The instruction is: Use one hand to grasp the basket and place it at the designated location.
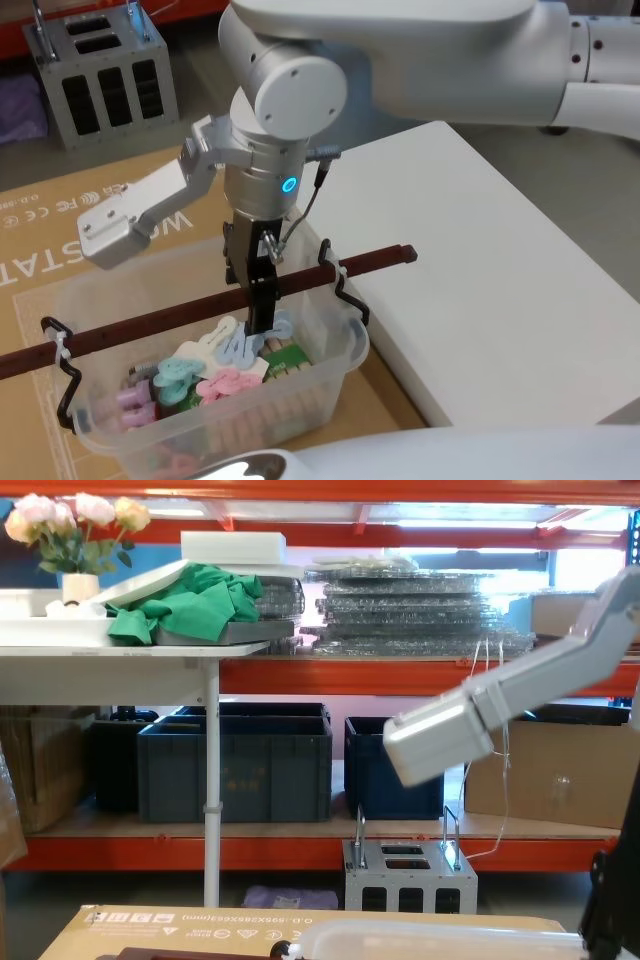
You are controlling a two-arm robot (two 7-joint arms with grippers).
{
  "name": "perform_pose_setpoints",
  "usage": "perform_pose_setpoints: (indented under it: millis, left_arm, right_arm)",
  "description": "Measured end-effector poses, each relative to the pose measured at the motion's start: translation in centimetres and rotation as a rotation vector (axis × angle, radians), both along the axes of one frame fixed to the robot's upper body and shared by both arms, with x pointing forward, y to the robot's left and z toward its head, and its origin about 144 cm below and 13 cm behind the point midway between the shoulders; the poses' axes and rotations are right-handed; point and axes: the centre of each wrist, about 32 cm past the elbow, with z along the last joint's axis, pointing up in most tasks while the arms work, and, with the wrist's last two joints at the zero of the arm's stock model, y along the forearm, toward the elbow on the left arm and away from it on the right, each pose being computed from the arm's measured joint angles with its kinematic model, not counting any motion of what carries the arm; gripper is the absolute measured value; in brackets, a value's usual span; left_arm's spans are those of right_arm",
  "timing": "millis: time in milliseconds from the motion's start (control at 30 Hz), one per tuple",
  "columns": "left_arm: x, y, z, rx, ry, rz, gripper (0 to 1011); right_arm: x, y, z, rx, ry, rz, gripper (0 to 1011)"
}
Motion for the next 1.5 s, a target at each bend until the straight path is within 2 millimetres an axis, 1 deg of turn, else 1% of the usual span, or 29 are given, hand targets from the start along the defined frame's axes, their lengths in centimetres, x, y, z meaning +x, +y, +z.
perform_pose_setpoints:
  millis: [67,133,167,267,300,400,433,667,833,867,933,1067,1167,1300,1500]
  left_arm:
    - [0.0,0.0,0.0,0.0,0.0,0.0,0]
    - [0.0,0.0,0.0,0.0,0.0,0.0,0]
    - [0.0,0.0,0.0,0.0,0.0,0.0,0]
    - [0.0,0.0,0.0,0.0,0.0,0.0,0]
    - [0.0,0.0,0.0,0.0,0.0,0.0,0]
    - [0.0,0.0,0.0,0.0,0.0,0.0,0]
    - [0.0,0.0,0.0,0.0,0.0,0.0,0]
    - [0.0,0.0,0.0,0.0,0.0,0.0,0]
    - [0.0,0.0,0.0,0.0,0.0,0.0,0]
    - [0.0,0.0,0.0,0.0,0.0,0.0,0]
    - [0.0,0.0,0.0,0.0,0.0,0.0,0]
    - [0.0,0.0,0.0,0.0,0.0,0.0,0]
    - [0.0,0.0,0.0,0.0,0.0,0.0,0]
    - [0.0,0.0,0.0,0.0,0.0,0.0,0]
    - [0.0,0.0,0.0,0.0,0.0,0.0,0]
  right_arm:
    - [0.1,-0.1,0.5,0.016,-0.002,-0.004,794]
    - [0.2,-0.1,0.8,0.026,-0.004,-0.006,864]
    - [0.2,-0.1,1.0,0.034,-0.005,-0.008,921]
    - [0.3,-0.1,1.2,0.043,-0.005,-0.011,965]
    - [0.4,-0.2,1.3,0.047,-0.004,-0.014,995]
    - [0.5,-0.3,1.7,0.059,-0.001,-0.018,1001]
    - [0.6,-0.5,2.3,0.075,-0.004,-0.024,1001]
    - [0.4,-1.1,3.8,0.113,-0.011,-0.024,1001]
    - [0.3,-1.3,4.2,0.123,-0.015,-0.022,1001]
    - [0.2,-1.6,5.0,0.137,-0.024,-0.021,1001]
    - [0.1,-2.1,5.9,0.155,-0.034,-0.019,1002]
    - [-0.2,-2.6,7.4,0.182,-0.055,-0.01,1001]
    - [-0.6,-3.6,9.3,0.223,-0.076,-0.003,1001]
    - [-0.7,-4.0,10.1,0.242,-0.086,0.001,1001]
    - [-0.6,-4.0,10.2,0.244,-0.088,0.003,1001]
